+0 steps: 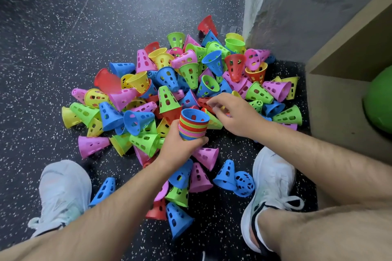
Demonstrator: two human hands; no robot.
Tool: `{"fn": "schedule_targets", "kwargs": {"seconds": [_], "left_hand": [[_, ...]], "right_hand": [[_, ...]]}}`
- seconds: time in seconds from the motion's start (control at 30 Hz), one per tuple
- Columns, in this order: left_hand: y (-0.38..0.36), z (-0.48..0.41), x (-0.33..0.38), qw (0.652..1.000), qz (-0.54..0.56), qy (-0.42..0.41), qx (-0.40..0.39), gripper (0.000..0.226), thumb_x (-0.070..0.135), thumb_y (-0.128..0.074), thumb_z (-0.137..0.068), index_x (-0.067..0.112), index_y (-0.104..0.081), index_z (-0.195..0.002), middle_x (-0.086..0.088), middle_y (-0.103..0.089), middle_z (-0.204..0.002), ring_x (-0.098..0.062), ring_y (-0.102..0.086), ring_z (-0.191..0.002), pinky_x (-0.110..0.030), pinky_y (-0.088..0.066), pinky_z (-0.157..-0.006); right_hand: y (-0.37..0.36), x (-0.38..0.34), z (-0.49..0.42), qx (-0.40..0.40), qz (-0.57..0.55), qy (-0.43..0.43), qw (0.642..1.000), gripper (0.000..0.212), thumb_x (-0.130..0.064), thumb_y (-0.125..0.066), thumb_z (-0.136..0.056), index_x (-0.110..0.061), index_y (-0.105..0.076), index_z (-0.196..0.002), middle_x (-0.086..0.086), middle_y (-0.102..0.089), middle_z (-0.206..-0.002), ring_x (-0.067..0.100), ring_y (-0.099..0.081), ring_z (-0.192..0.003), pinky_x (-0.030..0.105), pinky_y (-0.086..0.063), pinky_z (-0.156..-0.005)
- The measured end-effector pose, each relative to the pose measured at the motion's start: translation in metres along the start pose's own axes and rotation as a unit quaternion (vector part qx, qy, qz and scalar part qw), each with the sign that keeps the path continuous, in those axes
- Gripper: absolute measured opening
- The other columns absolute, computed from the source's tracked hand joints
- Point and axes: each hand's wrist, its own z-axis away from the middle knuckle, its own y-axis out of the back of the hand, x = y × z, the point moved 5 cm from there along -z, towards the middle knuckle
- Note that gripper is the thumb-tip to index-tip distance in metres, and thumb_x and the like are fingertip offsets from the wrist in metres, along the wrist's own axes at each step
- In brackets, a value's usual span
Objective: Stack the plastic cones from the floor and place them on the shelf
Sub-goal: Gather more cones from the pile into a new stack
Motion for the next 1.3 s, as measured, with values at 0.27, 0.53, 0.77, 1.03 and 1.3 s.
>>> {"fn": "schedule_targets", "kwargs": {"seconds": [0.27, 0.53, 0.77, 1.03, 1.3], "left_hand": [[0.000, -0.007, 0.009, 1.000, 0.010, 0.007, 0.001, 0.058, 0.005, -0.088, -0.076, 0.012, -0.053, -0.121, 0.003, -0.065, -0.099, 0.011, -0.064, -0.074, -0.006, -0.047, -0.064], [-0.002, -0.020, 0.014, 1.000, 0.023, 0.015, -0.015, 0.061, 0.011, -0.092, -0.072, 0.018, -0.054, -0.119, -0.002, -0.070, -0.104, 0.001, -0.068, -0.082, -0.017, -0.054, -0.073], [-0.008, -0.027, 0.021, 0.999, 0.028, 0.024, -0.023, 0.057, 0.004, -0.089, -0.074, 0.015, -0.057, -0.120, -0.002, -0.071, -0.100, -0.001, -0.068, -0.077, -0.016, -0.054, -0.068], [-0.013, -0.026, 0.026, 1.000, 0.006, 0.015, -0.009, 0.052, 0.003, -0.090, -0.072, 0.017, -0.059, -0.111, 0.003, -0.070, -0.088, -0.001, -0.066, -0.070, -0.013, -0.050, -0.063], [-0.008, -0.008, 0.021, 1.000, 0.000, 0.020, -0.001, 0.061, 0.008, -0.092, -0.070, 0.013, -0.056, -0.119, -0.006, -0.070, -0.099, -0.002, -0.068, -0.074, -0.015, -0.051, -0.064]], "right_hand": [[-0.047, 0.026, -0.025, -0.170, 0.261, 0.050, 0.949, 0.041, -0.023, -0.057, -0.096, -0.021, -0.058, -0.136, -0.002, -0.047, -0.145, 0.027, -0.040, -0.129, 0.042, -0.035, -0.103], [-0.037, 0.036, -0.022, -0.081, 0.234, 0.069, 0.967, 0.014, -0.017, -0.065, -0.090, -0.013, -0.070, -0.103, 0.006, -0.061, -0.107, 0.032, -0.054, -0.103, 0.047, -0.046, -0.084], [0.020, 0.043, -0.013, 0.022, 0.095, 0.014, 0.995, 0.017, -0.009, -0.062, -0.095, -0.015, -0.068, -0.110, 0.004, -0.056, -0.106, 0.024, -0.054, -0.099, 0.034, -0.047, -0.089], [0.059, 0.035, -0.021, 0.085, -0.020, -0.055, 0.995, 0.019, -0.011, -0.058, -0.098, -0.017, -0.066, -0.115, 0.000, -0.055, -0.112, 0.011, -0.052, -0.101, 0.010, -0.037, -0.088], [0.061, -0.002, -0.012, 0.148, -0.024, -0.009, 0.989, 0.016, -0.018, -0.060, -0.097, -0.018, -0.068, -0.112, 0.000, -0.059, -0.112, 0.015, -0.057, -0.104, 0.030, -0.047, -0.090]]}}
